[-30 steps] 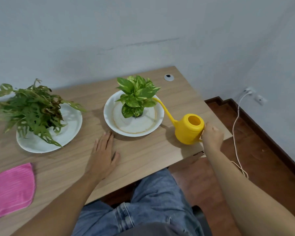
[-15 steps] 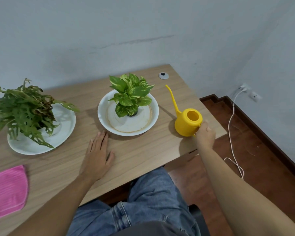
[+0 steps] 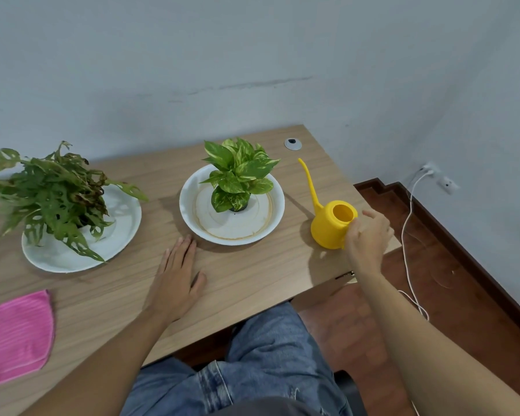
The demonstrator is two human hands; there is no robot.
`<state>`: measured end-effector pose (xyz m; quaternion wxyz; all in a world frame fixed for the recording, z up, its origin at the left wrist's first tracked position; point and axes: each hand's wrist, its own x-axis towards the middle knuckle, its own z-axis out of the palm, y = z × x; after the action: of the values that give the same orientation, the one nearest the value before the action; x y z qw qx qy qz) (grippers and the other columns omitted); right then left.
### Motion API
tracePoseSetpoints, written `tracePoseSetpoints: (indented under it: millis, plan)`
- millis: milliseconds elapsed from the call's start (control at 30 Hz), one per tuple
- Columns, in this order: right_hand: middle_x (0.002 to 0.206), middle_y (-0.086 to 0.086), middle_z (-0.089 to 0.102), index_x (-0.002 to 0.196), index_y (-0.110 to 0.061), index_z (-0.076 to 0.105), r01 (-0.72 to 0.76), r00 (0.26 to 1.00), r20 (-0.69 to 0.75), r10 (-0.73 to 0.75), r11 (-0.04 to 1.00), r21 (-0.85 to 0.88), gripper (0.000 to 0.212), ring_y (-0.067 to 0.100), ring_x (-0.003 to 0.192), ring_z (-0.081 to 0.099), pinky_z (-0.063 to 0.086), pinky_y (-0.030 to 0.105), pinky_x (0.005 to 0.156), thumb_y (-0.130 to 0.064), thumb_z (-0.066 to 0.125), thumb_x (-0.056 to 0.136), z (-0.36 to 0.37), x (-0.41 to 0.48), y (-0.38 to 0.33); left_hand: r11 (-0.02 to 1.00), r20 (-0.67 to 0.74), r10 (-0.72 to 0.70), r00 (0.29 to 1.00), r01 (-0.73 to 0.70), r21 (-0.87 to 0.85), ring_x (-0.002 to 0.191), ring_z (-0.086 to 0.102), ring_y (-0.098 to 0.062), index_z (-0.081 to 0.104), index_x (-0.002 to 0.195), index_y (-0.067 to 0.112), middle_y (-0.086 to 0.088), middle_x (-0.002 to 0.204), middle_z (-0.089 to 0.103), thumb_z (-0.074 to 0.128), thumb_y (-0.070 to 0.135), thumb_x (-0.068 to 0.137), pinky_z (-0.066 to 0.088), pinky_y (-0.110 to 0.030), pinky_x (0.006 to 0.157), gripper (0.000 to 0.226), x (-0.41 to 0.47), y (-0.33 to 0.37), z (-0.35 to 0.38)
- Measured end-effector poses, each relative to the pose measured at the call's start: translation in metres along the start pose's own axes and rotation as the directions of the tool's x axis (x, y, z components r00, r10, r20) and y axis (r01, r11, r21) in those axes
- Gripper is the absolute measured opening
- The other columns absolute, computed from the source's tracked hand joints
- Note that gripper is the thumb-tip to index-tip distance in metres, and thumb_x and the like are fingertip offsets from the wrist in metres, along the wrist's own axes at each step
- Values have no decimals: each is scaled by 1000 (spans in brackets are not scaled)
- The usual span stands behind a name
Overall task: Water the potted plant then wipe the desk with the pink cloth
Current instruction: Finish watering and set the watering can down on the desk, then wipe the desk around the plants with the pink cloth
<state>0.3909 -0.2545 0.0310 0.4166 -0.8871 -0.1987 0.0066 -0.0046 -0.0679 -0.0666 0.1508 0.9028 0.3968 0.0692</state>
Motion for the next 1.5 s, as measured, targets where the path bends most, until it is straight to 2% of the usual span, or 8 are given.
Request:
tracePoseSetpoints:
  millis: [133,300,367,567,867,1200,1333,1500]
  plan:
    - [154,4,62,145,-14,59,432,898,117,-424,900,-53,38,33,146,52,32,43,125,-20,58,107,6,-3,-5,999,10,5,1000,-4,-38,174,-5,-14,10,179,15,1,188,2,36,51,112,-7,-34,139,80,0,-4,-3]
    - [145,6,70,144,-6,64,710,678,289,-676,704,-19,41,30,130,60,48,49,114,-11,63,103,33,-27,-31,993,-7,-11,1000,10,-117,174,-10,-10,8,179,17,3,188,0,41,47,116,0,-35,141,77,-13,-13,-12]
    - [143,7,71,144,-5,65,766,594,349,-725,642,32,41,30,130,63,50,46,113,-19,59,105,45,-41,-44,990,-16,-21,1000,19,-141,174,-7,-11,8,179,19,5,188,1,40,48,117,5,-39,142,76,-23,-17,-15]
    - [136,5,72,146,-8,65,771,446,466,-764,593,233,43,27,130,63,57,44,105,-17,65,104,97,-95,-76,991,-81,-48,996,37,-132,174,6,-13,25,177,14,2,186,19,36,54,114,19,-46,141,75,-64,-43,-29]
    - [132,4,72,144,-12,67,790,176,531,-829,441,426,39,26,124,64,53,41,108,-18,60,106,164,-178,-135,981,-219,-155,963,125,-148,170,28,-20,40,171,13,-4,179,37,46,43,114,30,-51,136,65,-133,-89,-60]
    - [133,7,73,142,-8,68,720,-73,518,-852,314,618,38,30,124,67,52,41,109,-19,58,107,229,-288,-212,886,-262,-462,847,427,-179,162,39,-30,41,169,12,-12,175,42,36,49,114,33,-57,133,67,-208,-180,-98]
    - [146,8,69,145,-8,65,692,-175,524,-833,274,668,40,26,136,59,45,41,121,-19,56,107,250,-328,-240,864,-250,-504,827,481,-151,168,31,-28,36,172,14,-8,179,35,31,49,116,29,-59,135,67,-227,-215,-107]
    - [155,12,60,153,-6,60,682,-239,580,-779,291,671,46,26,146,51,35,39,129,-21,54,109,275,-382,-270,837,-184,-547,817,533,-120,175,3,-16,15,179,33,8,188,14,15,63,115,11,-57,140,71,-242,-247,-108]
